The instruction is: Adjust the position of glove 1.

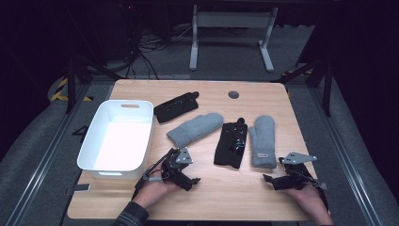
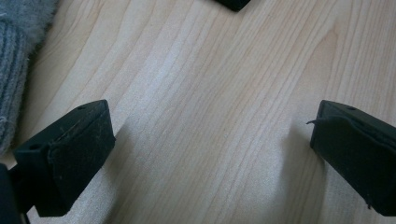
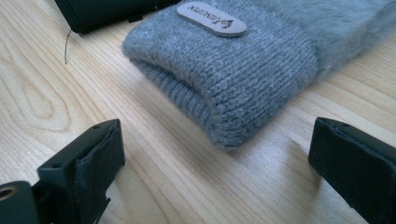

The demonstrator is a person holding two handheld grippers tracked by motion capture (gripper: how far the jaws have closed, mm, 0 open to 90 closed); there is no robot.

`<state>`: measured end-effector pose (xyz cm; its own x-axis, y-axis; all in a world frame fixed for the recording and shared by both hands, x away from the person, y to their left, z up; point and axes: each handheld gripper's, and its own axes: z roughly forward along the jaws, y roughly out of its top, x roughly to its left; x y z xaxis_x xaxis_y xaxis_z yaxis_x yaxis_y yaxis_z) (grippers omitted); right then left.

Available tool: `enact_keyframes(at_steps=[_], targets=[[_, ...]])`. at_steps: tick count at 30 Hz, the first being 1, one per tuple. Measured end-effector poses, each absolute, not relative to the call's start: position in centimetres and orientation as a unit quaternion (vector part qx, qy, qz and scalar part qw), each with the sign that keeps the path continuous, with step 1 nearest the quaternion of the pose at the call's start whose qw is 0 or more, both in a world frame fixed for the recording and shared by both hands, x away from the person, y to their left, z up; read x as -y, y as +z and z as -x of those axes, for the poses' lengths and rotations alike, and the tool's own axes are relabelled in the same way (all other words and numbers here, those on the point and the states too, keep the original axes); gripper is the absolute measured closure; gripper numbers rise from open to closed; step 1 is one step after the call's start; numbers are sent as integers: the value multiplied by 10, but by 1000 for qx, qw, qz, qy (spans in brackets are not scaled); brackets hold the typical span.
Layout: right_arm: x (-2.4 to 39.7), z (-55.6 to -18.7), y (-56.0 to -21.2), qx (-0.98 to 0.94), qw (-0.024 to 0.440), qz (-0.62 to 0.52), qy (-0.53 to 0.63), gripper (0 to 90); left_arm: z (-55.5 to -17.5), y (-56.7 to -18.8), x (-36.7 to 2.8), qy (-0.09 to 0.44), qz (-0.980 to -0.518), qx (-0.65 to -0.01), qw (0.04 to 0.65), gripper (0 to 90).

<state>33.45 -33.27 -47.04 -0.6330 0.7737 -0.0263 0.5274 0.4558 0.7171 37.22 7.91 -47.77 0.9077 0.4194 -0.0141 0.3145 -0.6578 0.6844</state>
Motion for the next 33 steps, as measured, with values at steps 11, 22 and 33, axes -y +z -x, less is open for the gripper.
enact_keyframes(at_steps=[11, 22, 33], targets=[[339, -332, -454, -841, 171, -374, 352, 198, -371, -478, -78, 75, -904, -212, 363, 1], [343, -353, -416, -833, 159, -359, 390, 830, -371, -478, -78, 76, -904, -213, 363, 1], [331, -386, -419, -843, 150, -358, 372, 900, -371, -478, -78, 75, -905, -214, 360, 1]])
